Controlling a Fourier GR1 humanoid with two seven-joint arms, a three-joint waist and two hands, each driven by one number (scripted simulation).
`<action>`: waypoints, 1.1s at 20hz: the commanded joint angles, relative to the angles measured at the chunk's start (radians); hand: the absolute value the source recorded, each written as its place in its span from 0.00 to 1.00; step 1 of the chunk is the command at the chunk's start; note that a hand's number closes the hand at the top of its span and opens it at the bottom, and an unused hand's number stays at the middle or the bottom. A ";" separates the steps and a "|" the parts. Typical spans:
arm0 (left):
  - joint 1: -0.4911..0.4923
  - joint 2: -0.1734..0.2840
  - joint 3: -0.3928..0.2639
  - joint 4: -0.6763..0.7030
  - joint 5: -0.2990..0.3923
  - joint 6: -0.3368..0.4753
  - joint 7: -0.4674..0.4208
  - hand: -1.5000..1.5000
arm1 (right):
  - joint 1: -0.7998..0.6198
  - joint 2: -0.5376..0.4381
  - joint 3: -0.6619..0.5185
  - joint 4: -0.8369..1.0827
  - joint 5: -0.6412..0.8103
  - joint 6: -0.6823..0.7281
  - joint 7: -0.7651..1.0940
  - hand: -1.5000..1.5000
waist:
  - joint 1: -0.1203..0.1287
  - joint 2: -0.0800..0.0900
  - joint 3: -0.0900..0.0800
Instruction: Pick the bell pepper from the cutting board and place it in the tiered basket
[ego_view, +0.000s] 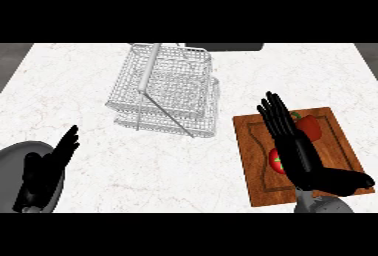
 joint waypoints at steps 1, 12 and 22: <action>-0.046 -0.003 0.023 -0.043 0.006 -0.018 0.042 0.50 | 0.017 -0.050 -0.064 -0.025 -0.017 0.062 -0.052 1.00 | -0.007 0.004 -0.021; -0.226 -0.199 -0.054 -0.051 0.077 -0.018 0.063 0.50 | 0.004 -0.186 -0.548 0.323 -0.021 -0.011 -0.508 0.00 | -0.017 0.011 -0.019; -0.210 -0.208 -0.025 -0.043 0.095 -0.039 0.055 0.50 | 0.277 -0.362 -0.424 0.066 0.356 -0.154 -0.346 0.00 | -0.035 0.001 -0.026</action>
